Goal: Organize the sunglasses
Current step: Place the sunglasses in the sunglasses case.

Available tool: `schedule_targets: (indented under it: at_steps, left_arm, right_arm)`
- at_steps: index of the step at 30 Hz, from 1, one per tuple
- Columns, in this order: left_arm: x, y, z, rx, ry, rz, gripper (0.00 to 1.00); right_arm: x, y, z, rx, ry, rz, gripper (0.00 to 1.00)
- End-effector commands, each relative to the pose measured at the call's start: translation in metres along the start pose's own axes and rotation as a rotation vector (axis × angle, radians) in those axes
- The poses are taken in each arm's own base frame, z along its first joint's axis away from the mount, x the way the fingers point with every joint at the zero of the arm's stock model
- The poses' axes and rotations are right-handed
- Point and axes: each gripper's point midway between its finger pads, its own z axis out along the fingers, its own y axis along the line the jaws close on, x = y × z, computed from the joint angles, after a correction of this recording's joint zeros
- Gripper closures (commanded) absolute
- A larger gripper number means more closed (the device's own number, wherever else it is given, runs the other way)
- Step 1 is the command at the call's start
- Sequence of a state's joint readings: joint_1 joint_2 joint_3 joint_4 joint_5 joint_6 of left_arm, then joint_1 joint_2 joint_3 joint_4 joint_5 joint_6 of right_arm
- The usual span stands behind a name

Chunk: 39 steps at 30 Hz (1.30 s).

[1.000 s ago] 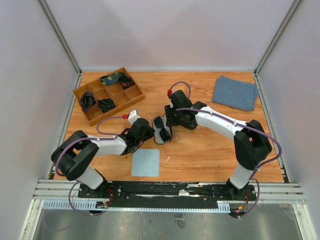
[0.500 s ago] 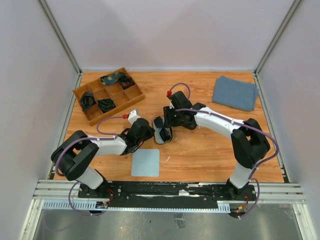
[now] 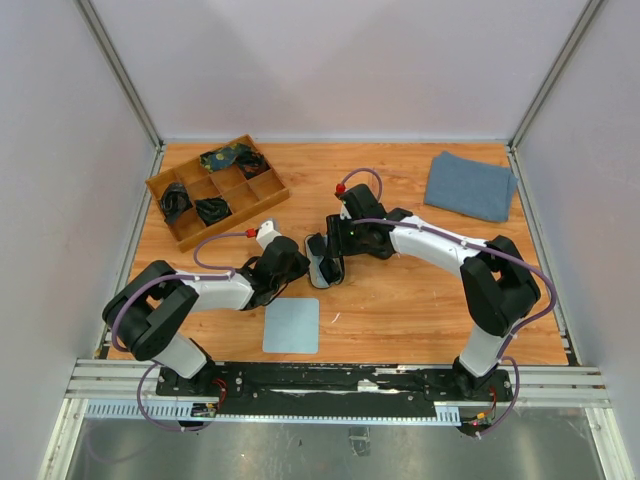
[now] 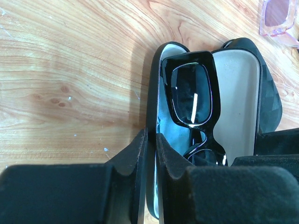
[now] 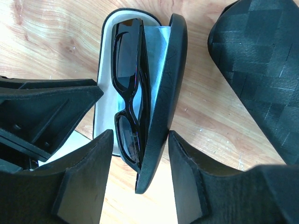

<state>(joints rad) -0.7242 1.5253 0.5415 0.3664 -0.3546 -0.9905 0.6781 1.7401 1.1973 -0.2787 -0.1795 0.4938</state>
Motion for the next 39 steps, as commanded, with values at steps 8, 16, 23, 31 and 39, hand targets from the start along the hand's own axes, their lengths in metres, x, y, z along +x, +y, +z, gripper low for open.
schedule_targets:
  at_steps: [8, 16, 23, 31, 39]
  left_arm:
    - [0.002, -0.007, 0.001, 0.034, -0.002, 0.012, 0.84]
    - [-0.001, -0.012, -0.002, 0.05, -0.004, 0.017, 0.81]
    - [-0.005, -0.017, -0.007, 0.064, -0.01, 0.02, 0.73]
    - [-0.011, -0.022, -0.012, 0.078, -0.021, 0.016, 0.6]
    - [-0.014, -0.029, -0.02, 0.115, -0.011, 0.054, 0.47]
  right_arm:
    - [0.0, -0.002, 0.006, -0.04, -0.002, 0.053, 0.48]
    - [0.0, -0.005, 0.007, -0.039, 0.0, 0.061, 0.48]
    - [0.0, -0.006, 0.007, -0.038, 0.002, 0.063, 0.48]
    - [0.002, -0.007, 0.006, -0.037, 0.003, 0.065, 0.48]
    - [0.001, -0.006, 0.006, -0.038, -0.001, 0.069, 0.48]
